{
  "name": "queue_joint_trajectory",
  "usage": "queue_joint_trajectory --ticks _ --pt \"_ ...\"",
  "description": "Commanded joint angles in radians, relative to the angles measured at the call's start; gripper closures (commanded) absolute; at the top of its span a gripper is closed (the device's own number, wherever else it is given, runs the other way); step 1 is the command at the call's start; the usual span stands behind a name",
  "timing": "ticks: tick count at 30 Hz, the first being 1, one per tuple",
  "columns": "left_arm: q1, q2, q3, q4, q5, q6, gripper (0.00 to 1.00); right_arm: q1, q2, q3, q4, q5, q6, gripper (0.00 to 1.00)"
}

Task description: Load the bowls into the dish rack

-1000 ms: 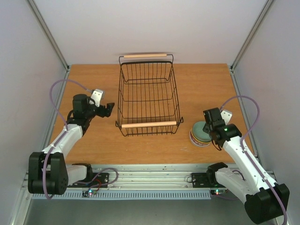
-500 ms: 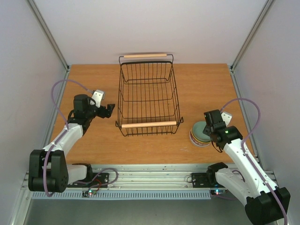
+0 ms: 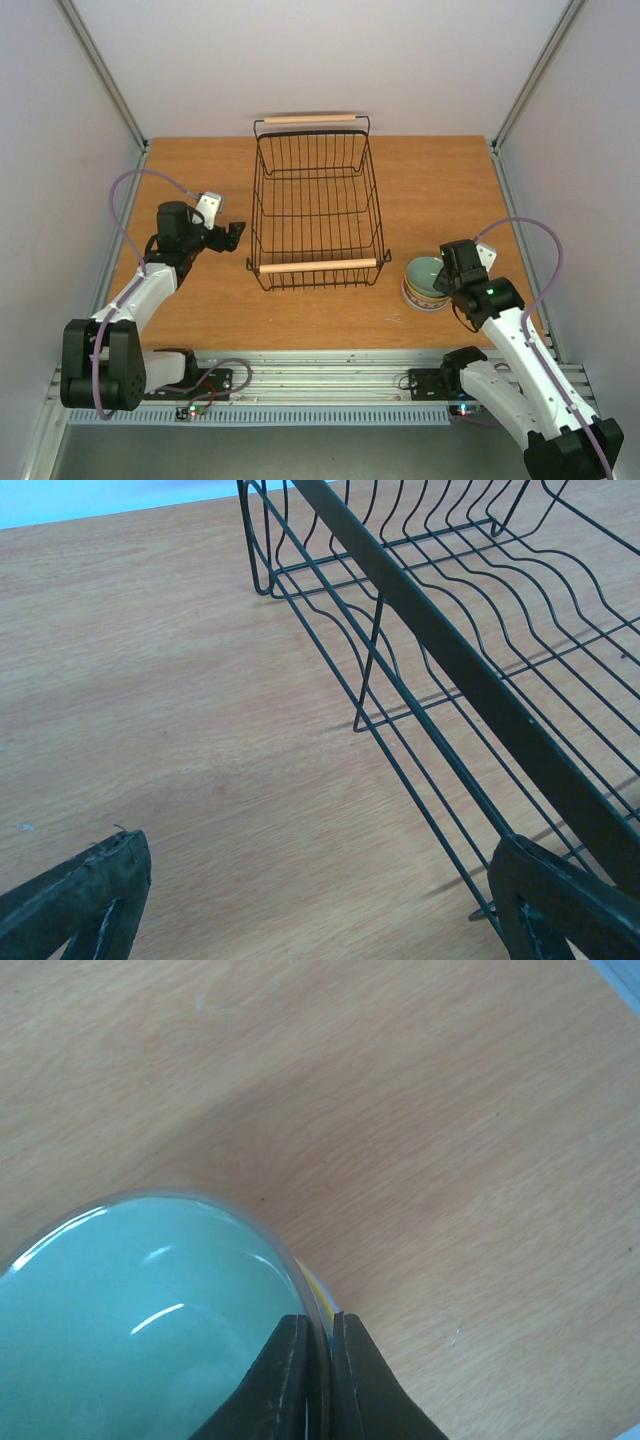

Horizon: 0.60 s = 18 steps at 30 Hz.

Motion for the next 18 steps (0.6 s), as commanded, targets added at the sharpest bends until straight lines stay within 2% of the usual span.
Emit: queue_joint_trajectory --ticks 1,10,18 --pt "0.005 0.002 0.01 0.02 0.01 0.0 0.07 0.001 -0.038 0.016 -0.006 -0.018 0.007 0.98" --pt "0.005 -0.019 0.016 0.001 0.017 0.013 0.07 0.001 -0.111 0.106 -0.061 0.036 -0.023 0.99" --pt "0.005 -0.047 0.059 -0.083 0.053 0.04 0.06 0.001 -0.145 0.237 -0.036 0.006 -0.084 0.99"
